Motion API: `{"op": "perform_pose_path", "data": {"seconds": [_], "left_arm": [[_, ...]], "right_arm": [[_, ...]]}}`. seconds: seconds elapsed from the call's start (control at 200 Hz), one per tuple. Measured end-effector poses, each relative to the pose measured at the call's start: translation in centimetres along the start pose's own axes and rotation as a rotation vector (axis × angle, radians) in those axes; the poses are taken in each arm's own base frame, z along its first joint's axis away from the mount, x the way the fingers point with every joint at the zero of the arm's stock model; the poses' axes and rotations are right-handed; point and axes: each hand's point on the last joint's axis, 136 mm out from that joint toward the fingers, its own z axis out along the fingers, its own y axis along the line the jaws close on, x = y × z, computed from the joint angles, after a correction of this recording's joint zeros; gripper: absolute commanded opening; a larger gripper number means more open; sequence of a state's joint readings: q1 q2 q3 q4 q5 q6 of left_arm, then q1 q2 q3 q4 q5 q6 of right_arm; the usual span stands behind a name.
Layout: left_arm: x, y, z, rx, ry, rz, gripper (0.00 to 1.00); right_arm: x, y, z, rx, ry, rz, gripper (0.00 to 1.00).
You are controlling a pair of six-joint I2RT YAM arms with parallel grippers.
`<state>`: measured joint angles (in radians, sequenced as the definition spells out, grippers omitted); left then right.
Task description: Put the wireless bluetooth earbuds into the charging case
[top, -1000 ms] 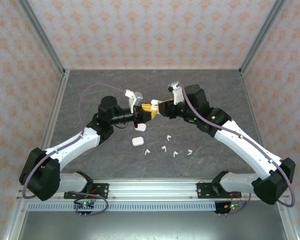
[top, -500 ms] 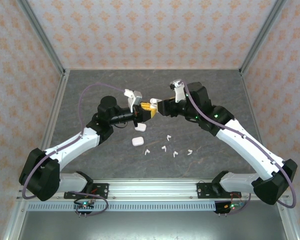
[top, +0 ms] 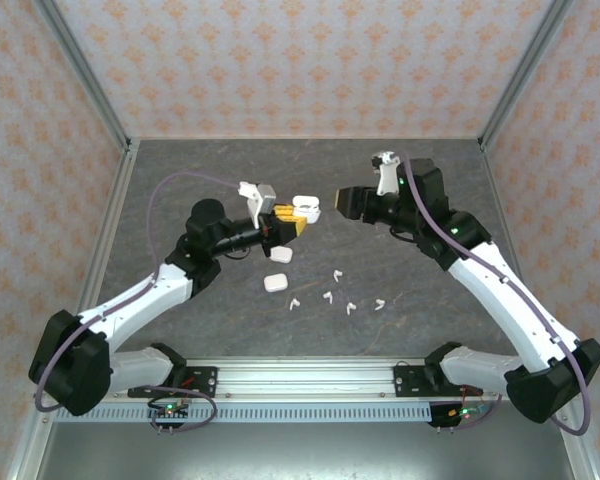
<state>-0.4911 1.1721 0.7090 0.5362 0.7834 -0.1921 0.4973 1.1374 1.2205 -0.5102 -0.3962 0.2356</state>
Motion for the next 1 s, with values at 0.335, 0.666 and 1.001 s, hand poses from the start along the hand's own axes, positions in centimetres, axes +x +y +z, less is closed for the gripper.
{"op": "perform_pose_path", "data": {"seconds": [0.335,0.666,1.001], "left_arm": [[-3.4,-0.9,-2.3,-0.072,-0.103,0.107,0.00],[-2.6,-0.3,-2.4,-0.101,-0.074,0.100,0.00],[-2.3,-0.1,-2.4,-0.109,-0.064,0.093,0.00]], "right_arm": [[11.1,-7.1,5.4,0.174,0.338,0.103,0.49],[18.6,-10.4,10.8,0.200,0.563,0.081,0.40],[21.0,-10.4,15.1,0.167,0.665,0.023,0.38]]}}
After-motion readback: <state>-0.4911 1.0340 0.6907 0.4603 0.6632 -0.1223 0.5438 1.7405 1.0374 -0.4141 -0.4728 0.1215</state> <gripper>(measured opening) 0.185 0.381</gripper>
